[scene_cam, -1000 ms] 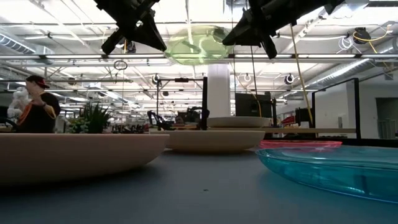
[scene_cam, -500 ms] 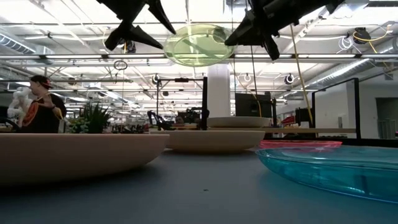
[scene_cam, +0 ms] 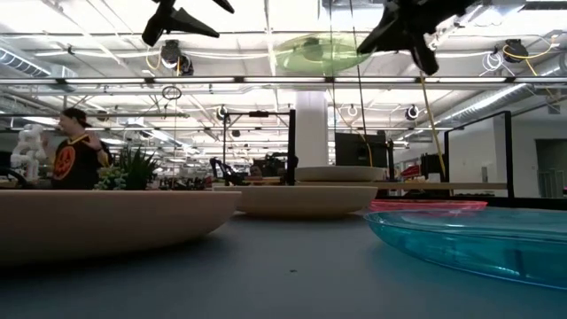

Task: Place and stack plates onto a shelf
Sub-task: Put the green plate on the shelf

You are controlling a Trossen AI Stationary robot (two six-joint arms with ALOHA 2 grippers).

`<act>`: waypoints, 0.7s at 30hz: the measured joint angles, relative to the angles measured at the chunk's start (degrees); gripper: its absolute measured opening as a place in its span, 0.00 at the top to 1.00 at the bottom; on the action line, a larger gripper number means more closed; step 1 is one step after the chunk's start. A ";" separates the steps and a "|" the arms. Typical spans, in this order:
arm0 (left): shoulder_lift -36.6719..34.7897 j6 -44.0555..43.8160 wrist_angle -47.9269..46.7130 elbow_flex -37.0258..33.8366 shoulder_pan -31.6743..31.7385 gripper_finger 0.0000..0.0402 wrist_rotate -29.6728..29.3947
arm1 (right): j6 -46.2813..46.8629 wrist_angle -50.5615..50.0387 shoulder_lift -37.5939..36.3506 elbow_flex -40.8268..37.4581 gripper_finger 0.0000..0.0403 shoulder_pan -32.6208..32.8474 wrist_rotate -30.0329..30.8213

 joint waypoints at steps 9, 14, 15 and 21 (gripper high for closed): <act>-1.00 12.42 -0.04 0.00 3.50 0.45 -0.04 | 12.50 -9.92 -9.44 0.00 1.00 0.00 -0.15; -1.00 15.06 -0.02 0.00 4.35 0.45 -0.25 | 21.00 -12.95 -13.37 0.00 1.00 0.04 -0.20; -1.00 14.75 -0.02 0.00 4.57 0.45 -0.26 | 23.02 -12.86 -13.85 0.00 1.00 0.23 -0.16; -1.00 12.85 0.00 0.00 5.99 0.45 0.11 | 30.22 -12.42 -14.07 0.00 1.00 4.03 3.76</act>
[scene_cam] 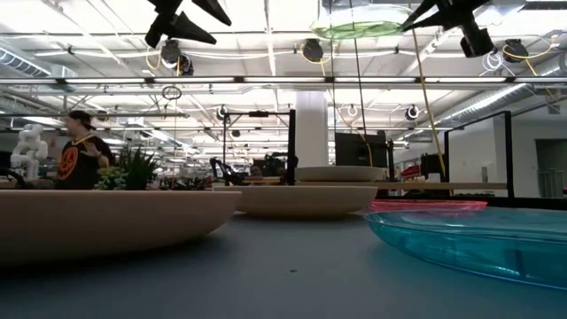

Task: Place and stack plates onto a shelf
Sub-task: Put the green plate on the shelf

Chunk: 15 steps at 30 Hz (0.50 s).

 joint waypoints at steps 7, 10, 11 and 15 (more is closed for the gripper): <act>-0.55 -0.79 0.08 0.00 1.11 0.45 8.73 | 4.15 1.70 1.22 0.02 1.00 4.83 9.36; -1.13 -1.49 0.17 -0.02 0.94 0.45 11.46 | 5.66 1.43 1.55 0.02 1.00 6.93 12.78; -1.18 -1.37 0.22 0.04 0.89 0.45 11.95 | 6.06 1.16 1.55 0.01 1.00 7.68 13.94; -1.35 2.53 -1.07 0.02 0.89 0.45 14.02 | 8.66 2.98 1.48 -1.89 1.00 11.00 19.11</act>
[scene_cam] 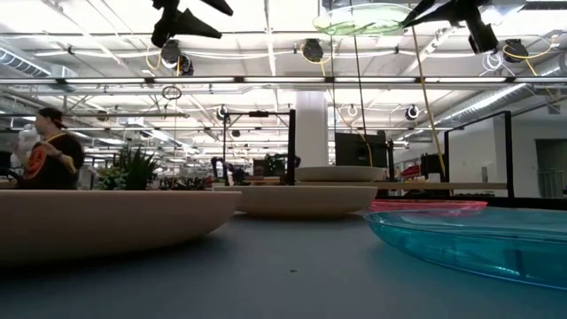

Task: Place and stack plates onto a shelf
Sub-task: Put the green plate on the shelf

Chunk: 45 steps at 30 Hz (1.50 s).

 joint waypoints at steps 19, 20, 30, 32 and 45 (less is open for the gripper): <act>-0.92 -1.16 -3.66 -0.02 -0.76 0.45 3.42 | 9.98 18.94 -0.34 -14.33 1.00 10.57 30.07; -0.92 -1.15 -3.86 -0.02 -0.95 0.45 3.43 | 10.01 18.87 -0.44 -14.71 1.00 10.69 31.19; -0.92 -0.86 -3.87 -0.02 -1.92 0.45 3.62 | 19.21 18.88 -0.42 -21.07 1.00 10.87 39.17; -0.92 -0.92 -3.86 -0.02 -1.92 0.45 3.62 | 21.85 18.88 -0.42 -22.63 1.00 10.87 40.52; -0.92 -0.97 -3.85 -0.02 -1.88 0.45 3.18 | 26.24 18.90 -0.42 -27.54 1.00 9.05 43.74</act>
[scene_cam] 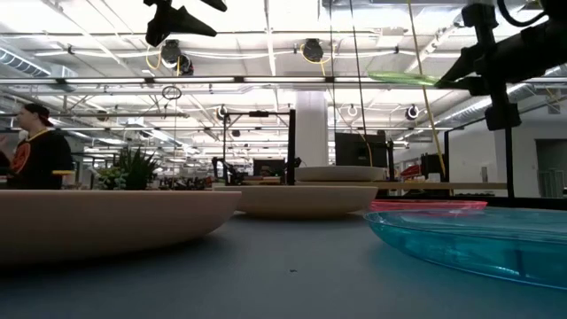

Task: Place and stack plates onto a shelf
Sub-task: Put the green plate on the shelf

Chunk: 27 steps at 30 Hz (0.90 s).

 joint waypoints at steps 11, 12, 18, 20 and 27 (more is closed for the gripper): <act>0.00 1.17 -0.02 0.00 0.55 0.45 -0.20 | 1.46 -0.02 0.00 -3.14 1.00 -9.38 -0.33; 0.00 1.30 0.00 0.00 0.62 0.45 -0.20 | 1.44 -0.02 0.00 -3.36 1.00 -10.18 -0.42; 0.00 1.21 0.03 0.00 0.87 0.45 -0.20 | 1.33 -0.12 0.00 -4.26 1.00 -14.67 -5.42; 0.00 1.14 0.02 0.00 0.87 0.45 -0.17 | 1.13 -0.50 0.00 -4.27 1.00 -15.92 -6.40; 0.00 1.14 0.07 0.00 0.87 0.45 -0.17 | 1.45 -3.14 0.00 -4.27 1.00 -20.26 -8.66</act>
